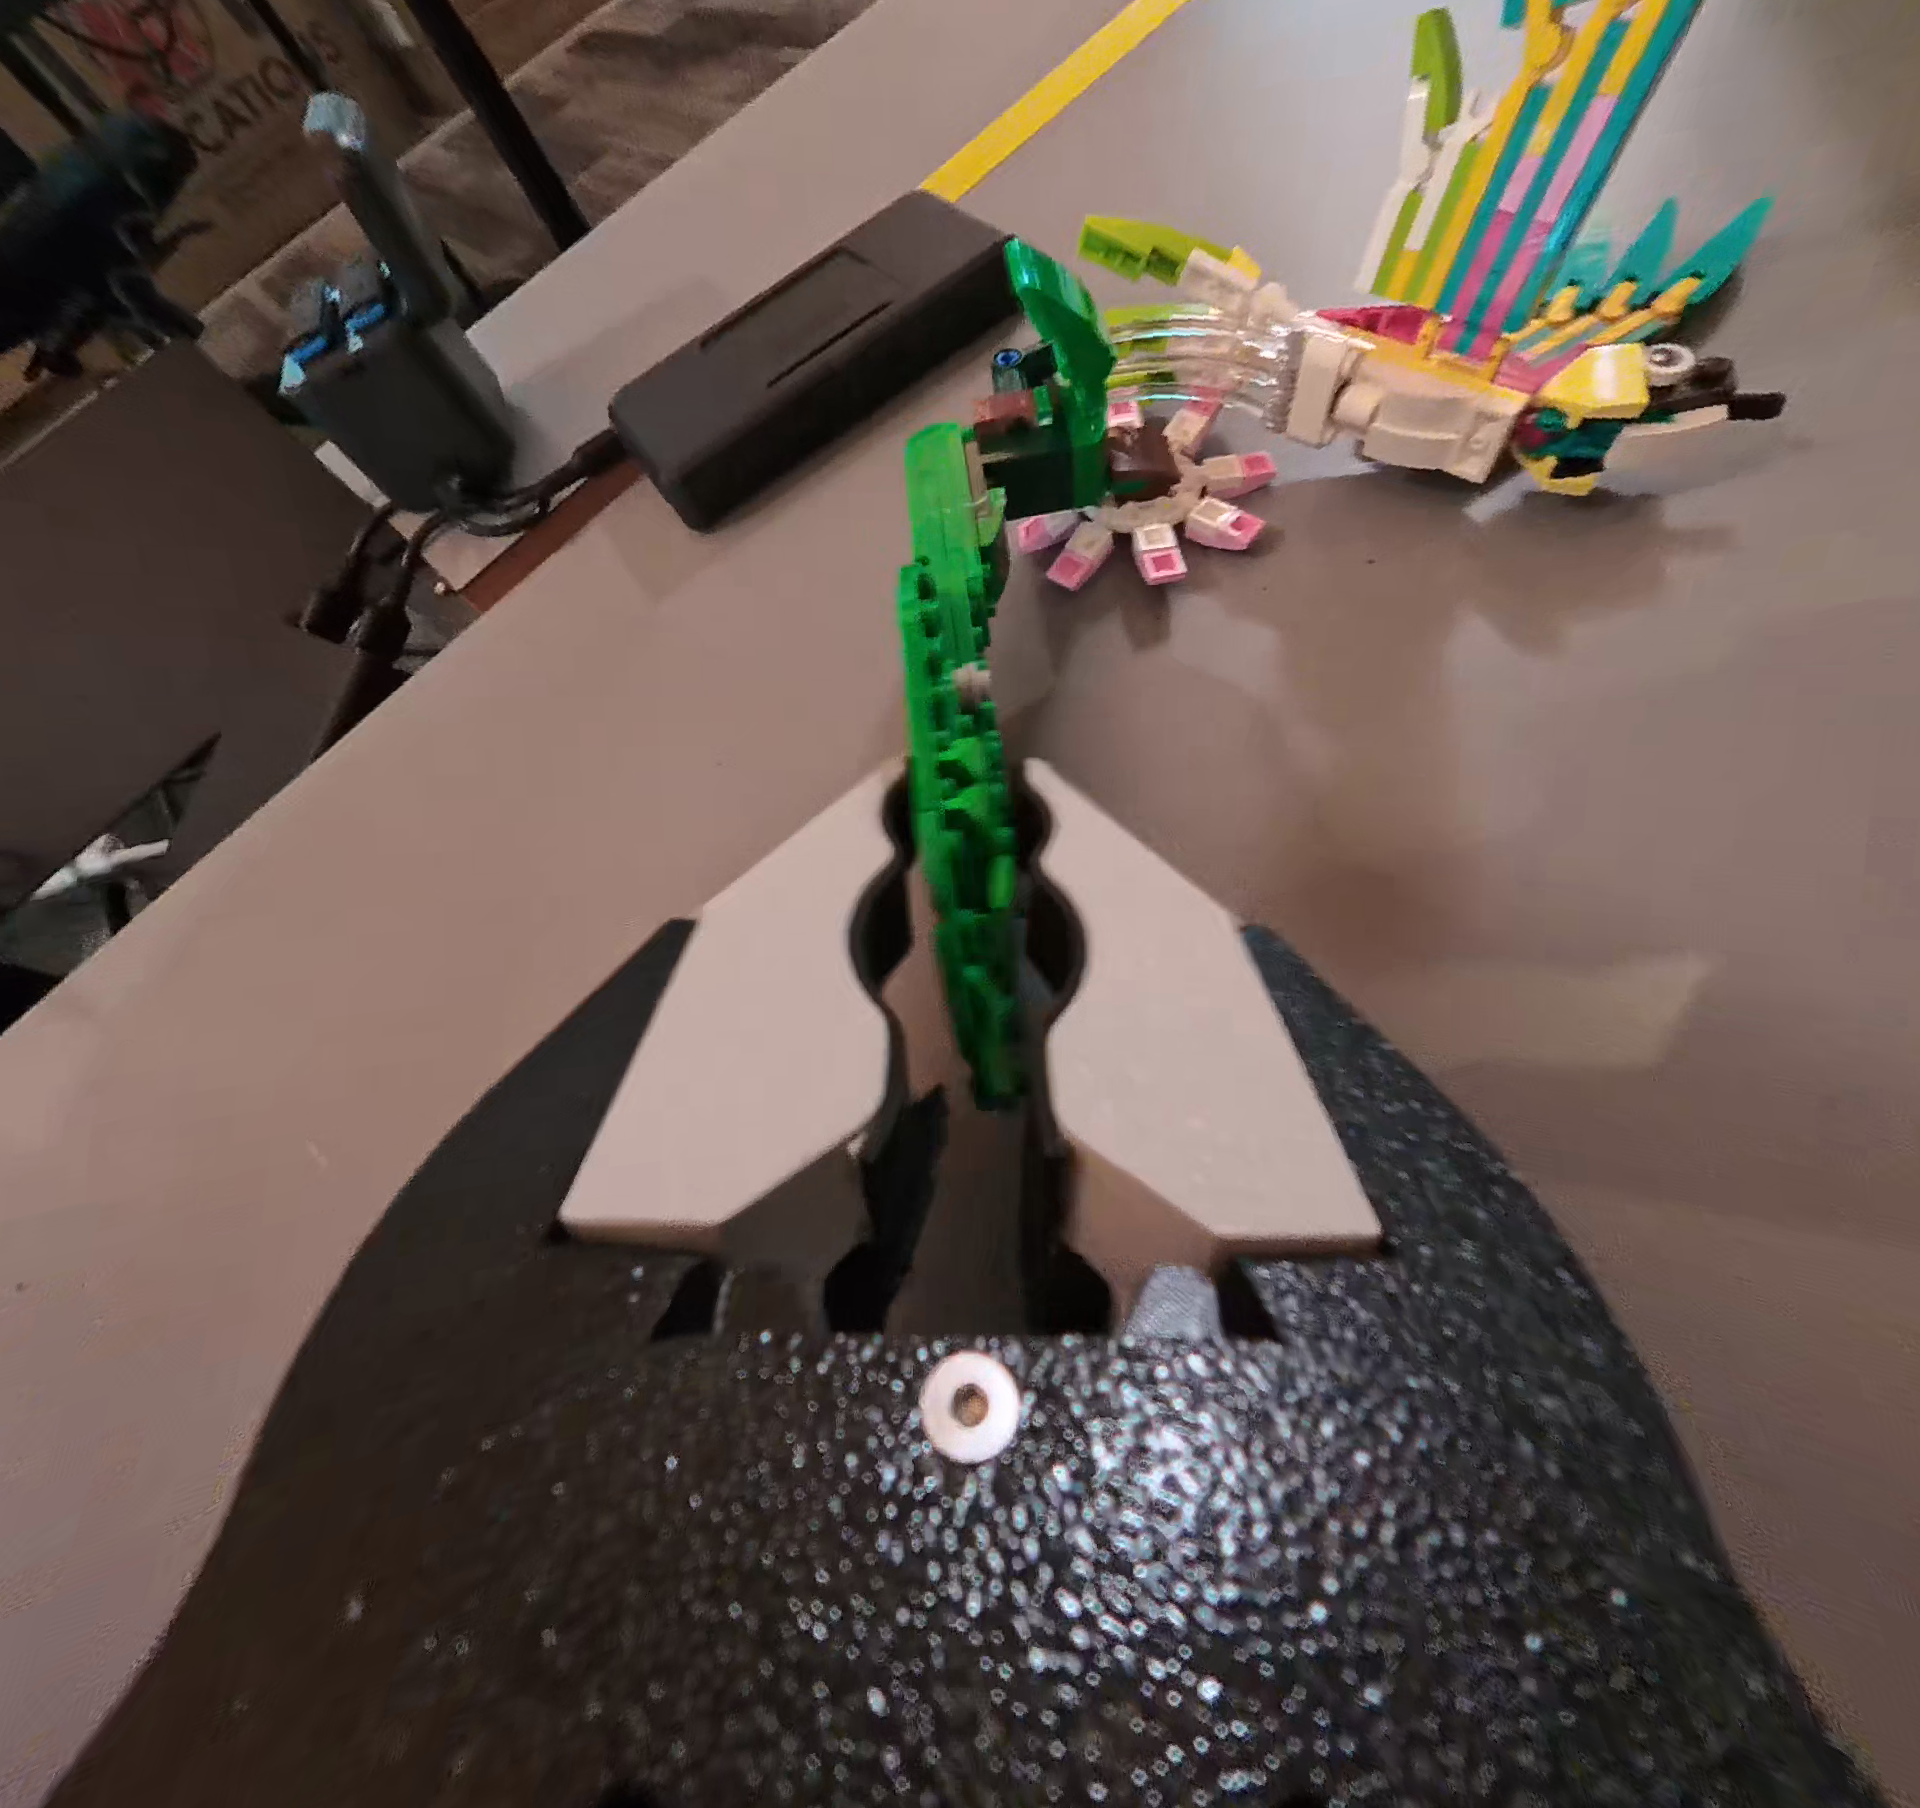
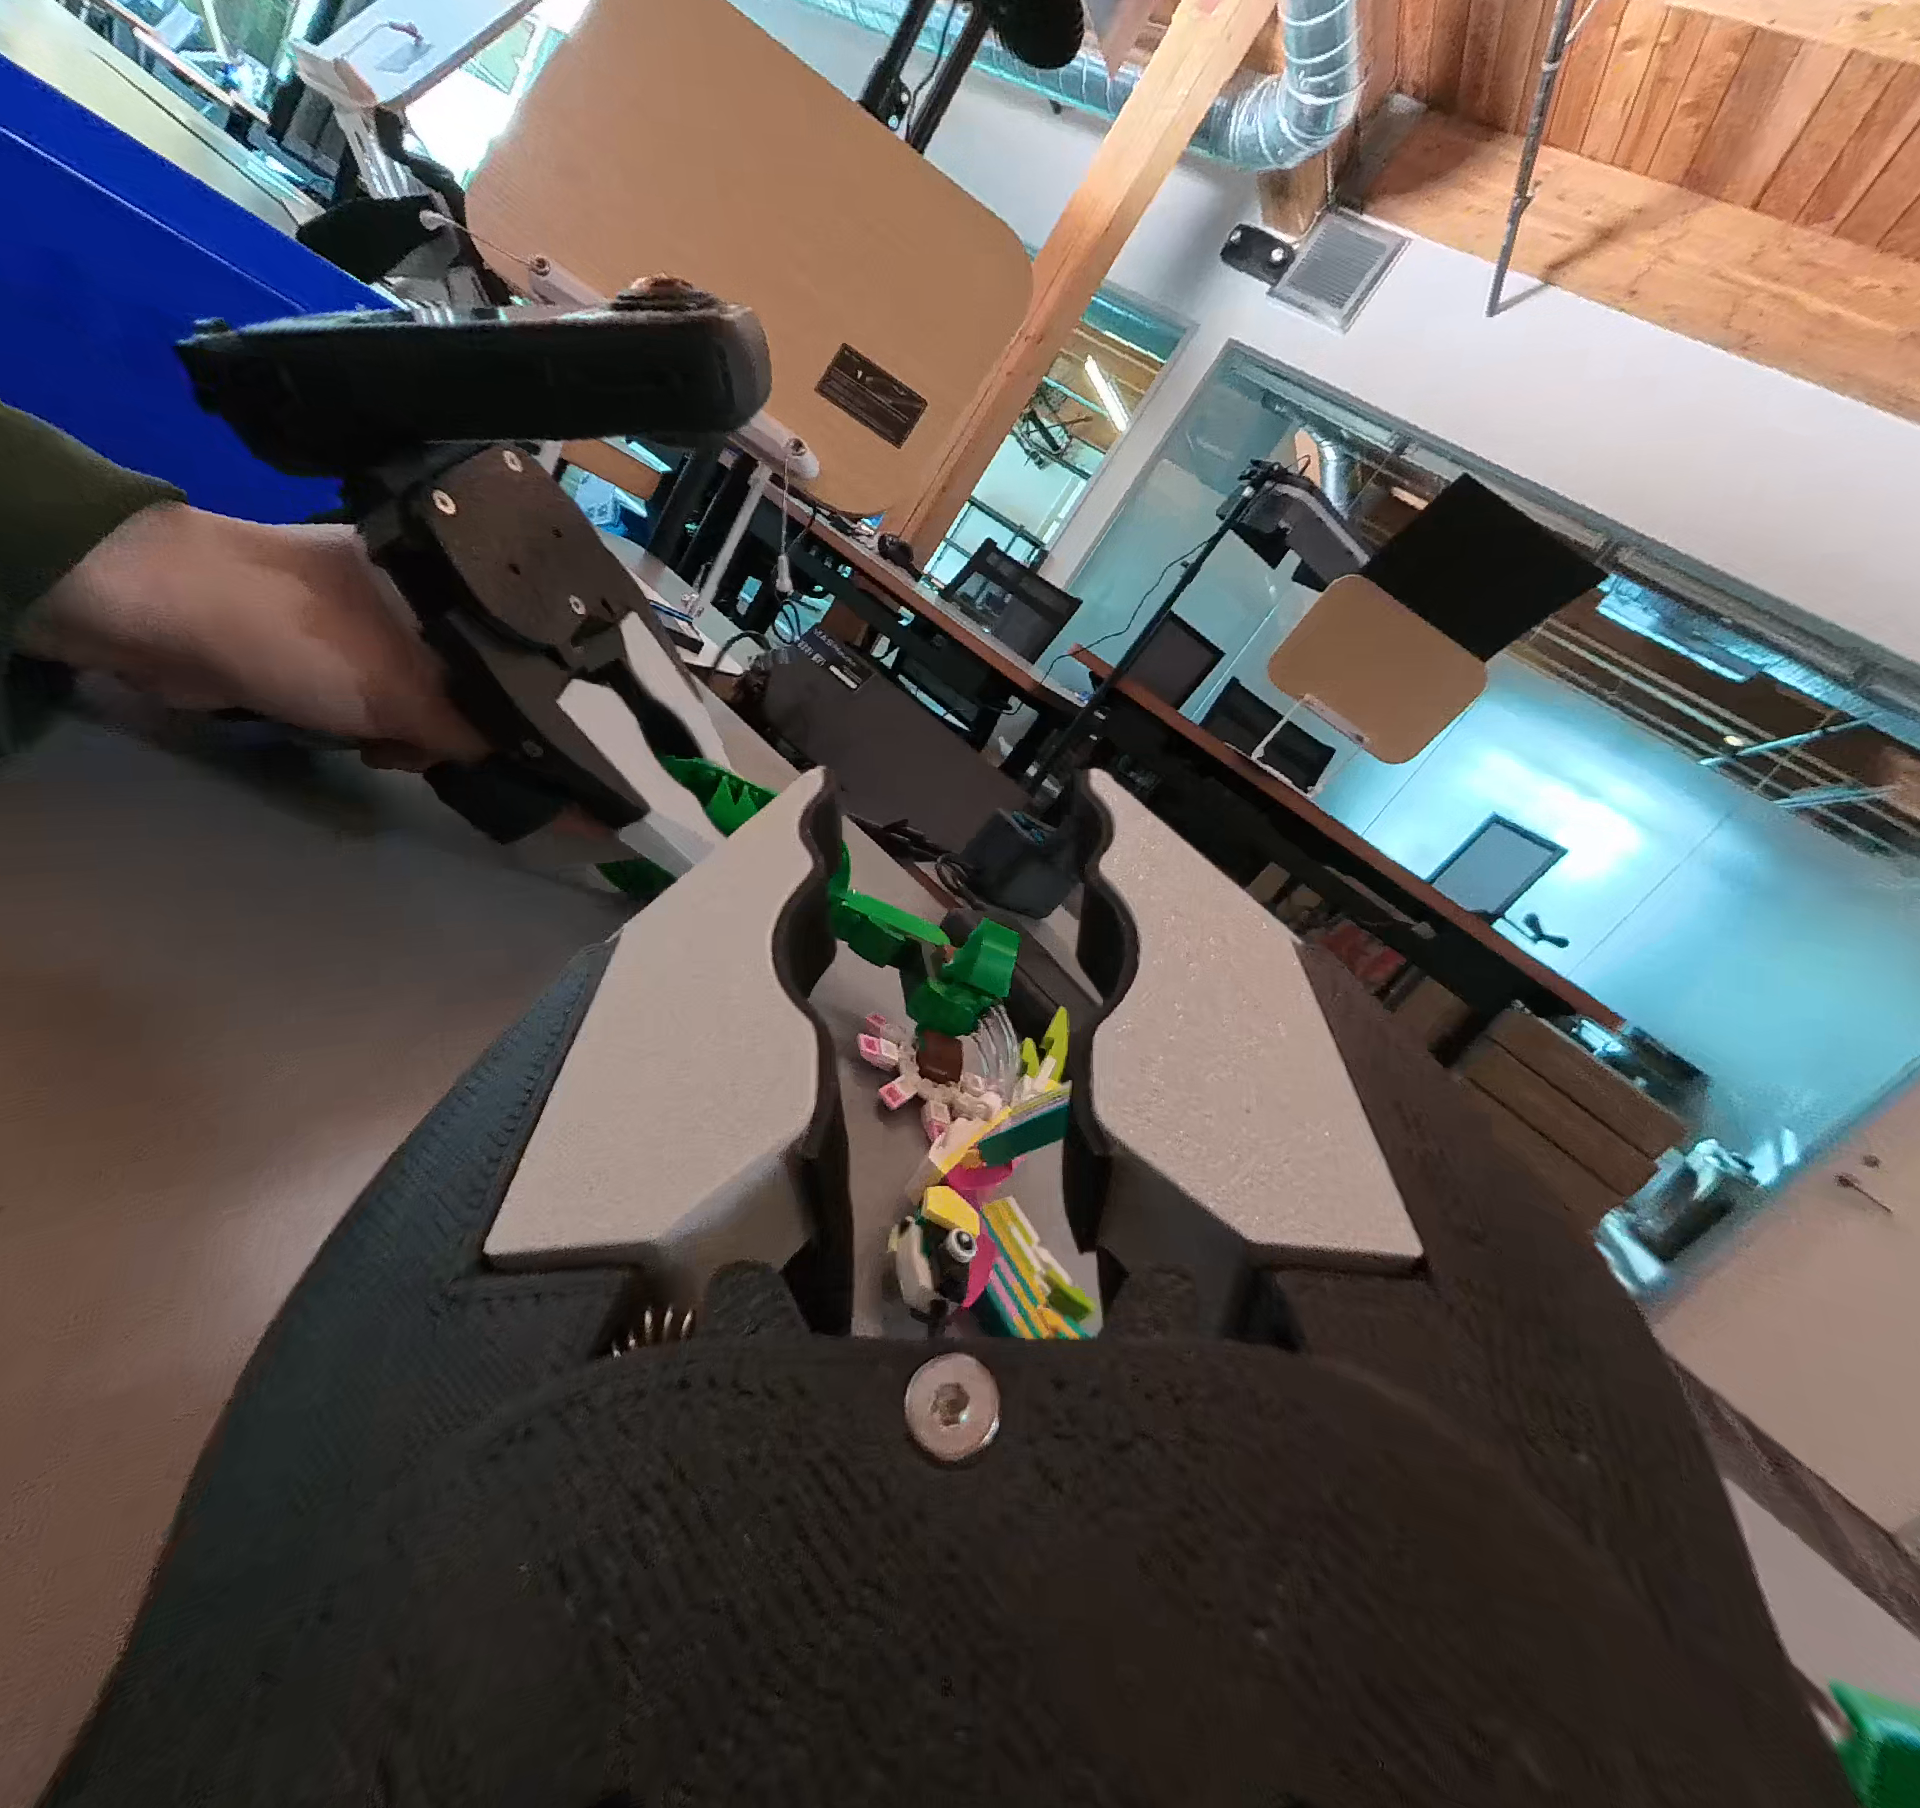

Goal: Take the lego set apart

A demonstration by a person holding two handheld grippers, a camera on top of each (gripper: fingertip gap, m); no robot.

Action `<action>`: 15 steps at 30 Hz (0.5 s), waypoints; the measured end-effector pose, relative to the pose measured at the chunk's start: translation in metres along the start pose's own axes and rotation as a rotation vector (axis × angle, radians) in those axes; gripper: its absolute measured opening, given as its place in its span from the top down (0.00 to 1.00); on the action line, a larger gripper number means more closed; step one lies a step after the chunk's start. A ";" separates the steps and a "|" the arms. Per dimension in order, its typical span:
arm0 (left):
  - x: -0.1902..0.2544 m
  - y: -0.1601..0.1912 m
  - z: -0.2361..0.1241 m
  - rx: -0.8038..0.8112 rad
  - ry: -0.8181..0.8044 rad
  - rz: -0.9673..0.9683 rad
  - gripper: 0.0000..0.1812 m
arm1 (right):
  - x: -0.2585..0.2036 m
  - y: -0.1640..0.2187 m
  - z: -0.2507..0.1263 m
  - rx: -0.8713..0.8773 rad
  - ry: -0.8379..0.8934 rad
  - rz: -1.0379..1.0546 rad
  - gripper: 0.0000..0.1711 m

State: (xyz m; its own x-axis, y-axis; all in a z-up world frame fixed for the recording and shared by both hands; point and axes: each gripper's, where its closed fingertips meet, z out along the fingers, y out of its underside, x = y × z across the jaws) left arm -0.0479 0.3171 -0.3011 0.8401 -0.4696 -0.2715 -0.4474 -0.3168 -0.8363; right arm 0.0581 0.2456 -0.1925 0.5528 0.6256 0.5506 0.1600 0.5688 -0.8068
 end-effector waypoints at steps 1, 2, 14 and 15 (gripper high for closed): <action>0.001 -0.001 -0.002 0.010 0.008 0.007 0.93 | 0.002 -0.001 -0.001 0.005 0.013 -0.009 0.75; 0.001 0.000 -0.004 0.013 0.015 -0.005 0.93 | 0.005 -0.002 -0.002 0.008 0.028 -0.010 0.75; 0.005 -0.013 -0.043 0.088 0.169 -0.147 0.94 | 0.065 -0.013 -0.030 0.072 0.235 0.113 0.77; 0.003 -0.013 -0.043 0.095 0.155 -0.145 0.94 | 0.071 -0.012 -0.032 0.069 0.253 0.119 0.77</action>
State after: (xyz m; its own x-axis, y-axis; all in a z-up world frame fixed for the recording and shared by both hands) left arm -0.0527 0.2843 -0.2702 0.8331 -0.5479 -0.0756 -0.2890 -0.3147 -0.9041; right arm 0.1220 0.2665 -0.1508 0.7522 0.5418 0.3750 0.0306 0.5398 -0.8413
